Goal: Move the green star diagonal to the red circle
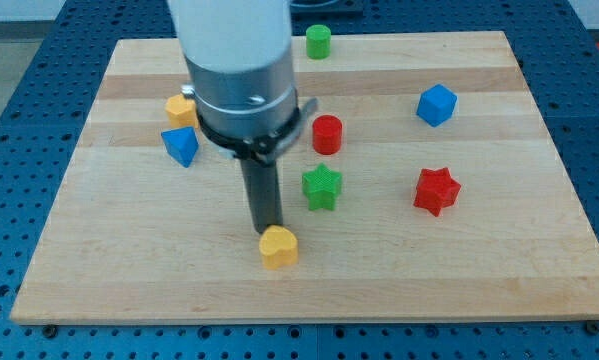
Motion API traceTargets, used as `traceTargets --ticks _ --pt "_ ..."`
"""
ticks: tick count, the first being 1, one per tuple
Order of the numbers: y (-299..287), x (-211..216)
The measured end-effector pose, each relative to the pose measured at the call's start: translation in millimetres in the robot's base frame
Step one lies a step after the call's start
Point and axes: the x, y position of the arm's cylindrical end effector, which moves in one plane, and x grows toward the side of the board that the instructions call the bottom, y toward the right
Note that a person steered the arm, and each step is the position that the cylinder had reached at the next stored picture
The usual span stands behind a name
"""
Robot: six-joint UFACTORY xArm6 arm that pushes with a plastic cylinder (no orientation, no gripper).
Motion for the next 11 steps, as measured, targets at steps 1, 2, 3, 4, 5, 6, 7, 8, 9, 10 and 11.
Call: traceTargets --ticks 1,2,3,4,5,6,7,8,9,10,11 --pt "40 15" --pt "82 20" --pt "83 -1" --pt "55 -21" --pt "21 -40" --pt "-1 -63" --pt "-12 -64" --pt "4 -23" --pt "69 -28" --pt "73 -42" --pt "20 -61"
